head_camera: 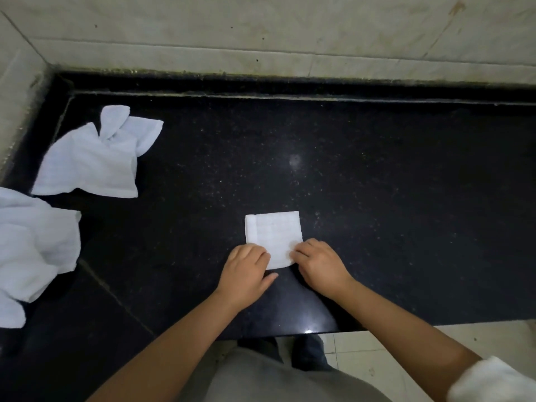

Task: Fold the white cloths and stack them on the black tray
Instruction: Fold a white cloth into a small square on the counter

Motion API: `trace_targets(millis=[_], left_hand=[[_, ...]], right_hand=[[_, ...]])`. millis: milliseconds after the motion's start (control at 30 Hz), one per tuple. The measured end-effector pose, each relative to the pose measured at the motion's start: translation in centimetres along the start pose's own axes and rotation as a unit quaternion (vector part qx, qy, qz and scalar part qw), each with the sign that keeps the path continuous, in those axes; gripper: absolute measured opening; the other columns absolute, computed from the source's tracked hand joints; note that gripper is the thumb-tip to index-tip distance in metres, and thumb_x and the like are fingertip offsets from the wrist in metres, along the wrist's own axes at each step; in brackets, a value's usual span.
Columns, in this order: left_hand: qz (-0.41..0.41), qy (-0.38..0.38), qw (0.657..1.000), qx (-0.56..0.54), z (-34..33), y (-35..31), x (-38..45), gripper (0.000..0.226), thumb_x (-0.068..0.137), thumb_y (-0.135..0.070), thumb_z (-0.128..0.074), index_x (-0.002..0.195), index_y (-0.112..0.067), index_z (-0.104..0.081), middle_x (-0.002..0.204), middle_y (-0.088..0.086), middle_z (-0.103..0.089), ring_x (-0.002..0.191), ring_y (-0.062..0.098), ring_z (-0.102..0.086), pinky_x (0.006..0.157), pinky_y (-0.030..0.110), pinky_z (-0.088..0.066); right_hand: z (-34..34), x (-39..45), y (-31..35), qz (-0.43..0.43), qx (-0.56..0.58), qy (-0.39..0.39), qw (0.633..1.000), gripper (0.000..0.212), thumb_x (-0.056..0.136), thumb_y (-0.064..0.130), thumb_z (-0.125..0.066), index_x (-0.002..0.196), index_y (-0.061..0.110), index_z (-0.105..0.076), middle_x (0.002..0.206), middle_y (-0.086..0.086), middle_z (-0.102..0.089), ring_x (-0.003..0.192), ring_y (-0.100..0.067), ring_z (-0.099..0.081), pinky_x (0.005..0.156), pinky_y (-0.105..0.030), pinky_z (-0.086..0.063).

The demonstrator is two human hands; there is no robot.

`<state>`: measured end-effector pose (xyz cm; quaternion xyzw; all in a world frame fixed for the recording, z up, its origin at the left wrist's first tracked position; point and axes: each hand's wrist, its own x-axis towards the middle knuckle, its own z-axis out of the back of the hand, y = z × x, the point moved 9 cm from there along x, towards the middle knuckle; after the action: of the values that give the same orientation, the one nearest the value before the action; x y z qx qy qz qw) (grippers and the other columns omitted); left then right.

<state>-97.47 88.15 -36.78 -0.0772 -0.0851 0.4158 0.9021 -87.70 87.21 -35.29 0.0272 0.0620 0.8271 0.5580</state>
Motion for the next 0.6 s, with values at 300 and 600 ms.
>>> trace_targets(millis=[300, 600], left_hand=[[-0.105, -0.078, 0.991, 0.033, 3.4, -9.3, 6.7, 0.020, 0.072, -0.015, -0.041, 0.087, -0.015, -0.054, 0.067, 0.000, -0.063, 0.056, 0.019, -0.057, 0.061, 0.025, -0.035], [-0.275, -0.054, 0.960, 0.014, 3.9, -36.4, 19.6, 0.026, 0.079, -0.027, -0.039, 0.072, -0.015, -0.061, 0.064, 0.000, -0.058, 0.053, 0.018, -0.058, 0.042, 0.021, -0.044]], right_hand=[[7.5, -6.0, -8.5, -0.057, 0.029, -0.082, 0.995, 0.018, 0.060, 0.015, -0.057, 0.071, 0.016, -0.071, 0.060, 0.003, -0.062, 0.052, -0.019, -0.060, 0.056, -0.023, -0.043], [16.2, -27.1, -28.8, -0.234, 0.020, -0.112, 0.965, 0.020, 0.084, 0.014, -0.051, 0.093, 0.009, -0.068, 0.091, -0.010, -0.065, 0.093, -0.030, -0.060, 0.073, -0.031, -0.035]])
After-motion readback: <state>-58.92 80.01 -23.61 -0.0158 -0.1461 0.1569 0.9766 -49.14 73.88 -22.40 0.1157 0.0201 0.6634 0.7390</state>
